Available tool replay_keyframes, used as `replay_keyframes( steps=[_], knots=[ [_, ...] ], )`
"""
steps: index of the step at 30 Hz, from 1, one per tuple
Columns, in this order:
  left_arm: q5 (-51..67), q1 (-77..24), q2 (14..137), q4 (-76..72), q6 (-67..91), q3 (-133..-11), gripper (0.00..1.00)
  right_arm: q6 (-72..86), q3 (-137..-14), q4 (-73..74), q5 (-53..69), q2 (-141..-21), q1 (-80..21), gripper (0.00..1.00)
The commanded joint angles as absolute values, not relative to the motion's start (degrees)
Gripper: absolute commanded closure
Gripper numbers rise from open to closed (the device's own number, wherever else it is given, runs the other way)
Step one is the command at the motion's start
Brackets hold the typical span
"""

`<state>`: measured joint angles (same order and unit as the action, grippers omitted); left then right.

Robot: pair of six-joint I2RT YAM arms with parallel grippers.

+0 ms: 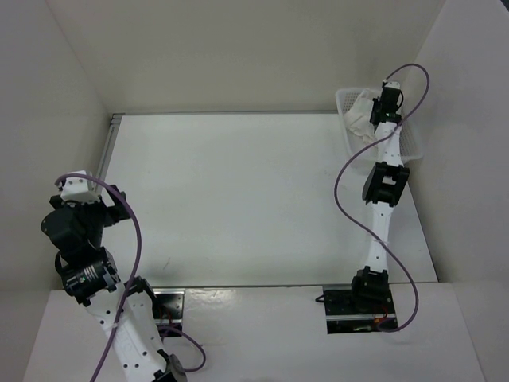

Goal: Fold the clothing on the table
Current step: Grab the skirt from the pile, then move the skirt to the center of the board

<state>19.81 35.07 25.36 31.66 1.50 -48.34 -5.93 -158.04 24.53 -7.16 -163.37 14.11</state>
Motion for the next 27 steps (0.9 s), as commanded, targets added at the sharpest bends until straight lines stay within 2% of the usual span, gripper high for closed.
replay_keyframes(
  steps=[1,5,9,16,24,27],
  knots=[
    [20.83,35.68,25.40,29.53,0.62,-47.55,0.01,-4.92,-169.97,36.12,-10.99,-167.78,12.92,0.99],
    [20.83,35.68,25.40,29.53,0.62,-47.55,0.01,-0.64,-179.72,46.90,-3.10,-165.60,12.39,1.00],
    [20.83,35.68,24.88,29.53,0.62,-47.55,0.01,3.16,-179.74,52.01,8.68,-153.92,13.80,1.00],
    [20.83,35.68,24.26,29.53,0.62,-47.55,0.01,1.76,-177.28,61.34,10.55,-133.18,9.94,1.00],
    [20.83,35.68,23.20,29.53,0.62,-47.55,0.01,0.62,-159.63,63.63,11.07,-108.04,3.09,1.00],
    [20.83,35.68,22.68,29.53,0.62,-47.55,0.01,-0.62,-146.12,60.84,10.29,-98.75,-2.53,1.00]
  ],
)
